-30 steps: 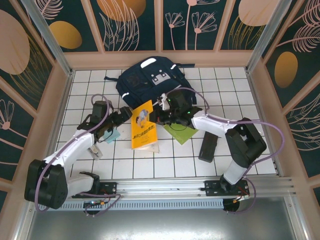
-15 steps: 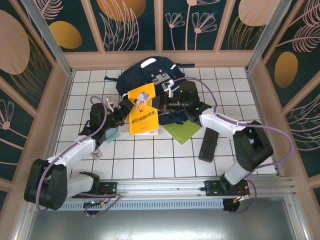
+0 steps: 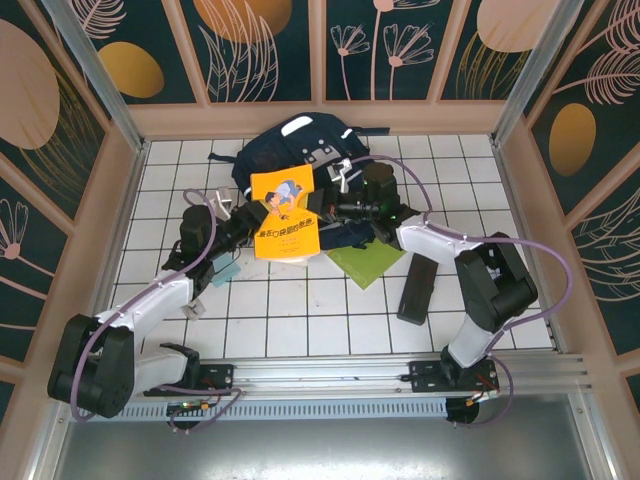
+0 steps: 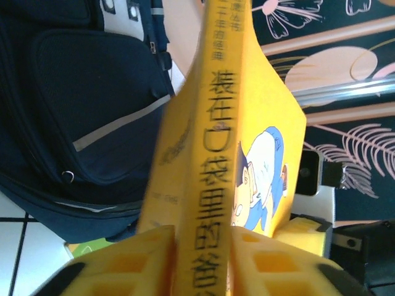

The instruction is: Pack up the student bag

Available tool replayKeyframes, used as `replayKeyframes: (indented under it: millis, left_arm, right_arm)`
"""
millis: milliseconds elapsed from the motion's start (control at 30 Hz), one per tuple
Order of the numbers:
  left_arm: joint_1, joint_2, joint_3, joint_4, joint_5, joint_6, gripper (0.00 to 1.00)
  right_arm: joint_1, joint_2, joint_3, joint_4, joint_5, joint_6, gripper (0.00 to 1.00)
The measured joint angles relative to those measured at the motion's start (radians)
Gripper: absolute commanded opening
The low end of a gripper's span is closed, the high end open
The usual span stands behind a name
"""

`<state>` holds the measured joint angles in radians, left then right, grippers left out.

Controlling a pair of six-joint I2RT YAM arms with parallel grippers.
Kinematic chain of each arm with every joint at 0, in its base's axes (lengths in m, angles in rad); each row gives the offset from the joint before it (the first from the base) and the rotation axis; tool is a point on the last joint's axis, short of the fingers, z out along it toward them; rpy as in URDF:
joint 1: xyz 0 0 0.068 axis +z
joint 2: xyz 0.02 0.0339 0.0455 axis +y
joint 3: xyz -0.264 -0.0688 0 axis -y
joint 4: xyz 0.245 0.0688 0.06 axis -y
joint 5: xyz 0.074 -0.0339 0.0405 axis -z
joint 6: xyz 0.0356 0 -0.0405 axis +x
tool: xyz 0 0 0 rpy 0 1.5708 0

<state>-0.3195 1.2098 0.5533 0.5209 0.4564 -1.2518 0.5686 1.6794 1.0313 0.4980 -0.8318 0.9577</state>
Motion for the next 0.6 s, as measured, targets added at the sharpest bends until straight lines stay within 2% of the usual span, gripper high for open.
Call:
replayKeyframes:
  millis: [33, 100, 167, 233, 300, 433, 600]
  left_arm:
    - [-0.001, -0.001, 0.005, -0.003, 0.0, 0.012, 0.0]
    - [-0.003, 0.0, 0.016, -0.018, -0.004, 0.022, 0.0]
    - [-0.007, 0.001, 0.024, -0.033, -0.024, 0.024, 0.0]
    - [-0.009, 0.011, 0.035, -0.043, -0.061, 0.024, 0.0]
    - [-0.009, 0.027, 0.05, -0.052, -0.116, 0.025, 0.0]
    - [-0.009, 0.069, 0.077, -0.037, -0.239, 0.024, 0.0]
    - [-0.009, 0.14, 0.117, 0.037, -0.373, 0.025, 0.0]
  right_arm:
    - [-0.002, 0.001, 0.0, -0.01, 0.006, -0.008, 0.05]
    - [-0.004, 0.001, 0.0, -0.039, 0.02, -0.023, 0.18]
    - [-0.005, 0.001, 0.005, -0.078, 0.057, -0.04, 0.57]
    - [-0.006, 0.001, 0.016, -0.13, 0.103, -0.055, 0.75]
    - [-0.007, -0.007, 0.022, -0.189, 0.161, -0.061, 0.97]
    - [-0.009, -0.053, 0.018, -0.275, 0.258, -0.057, 0.99]
    - [0.019, -0.134, -0.042, -0.243, 0.303, 0.01, 0.99]
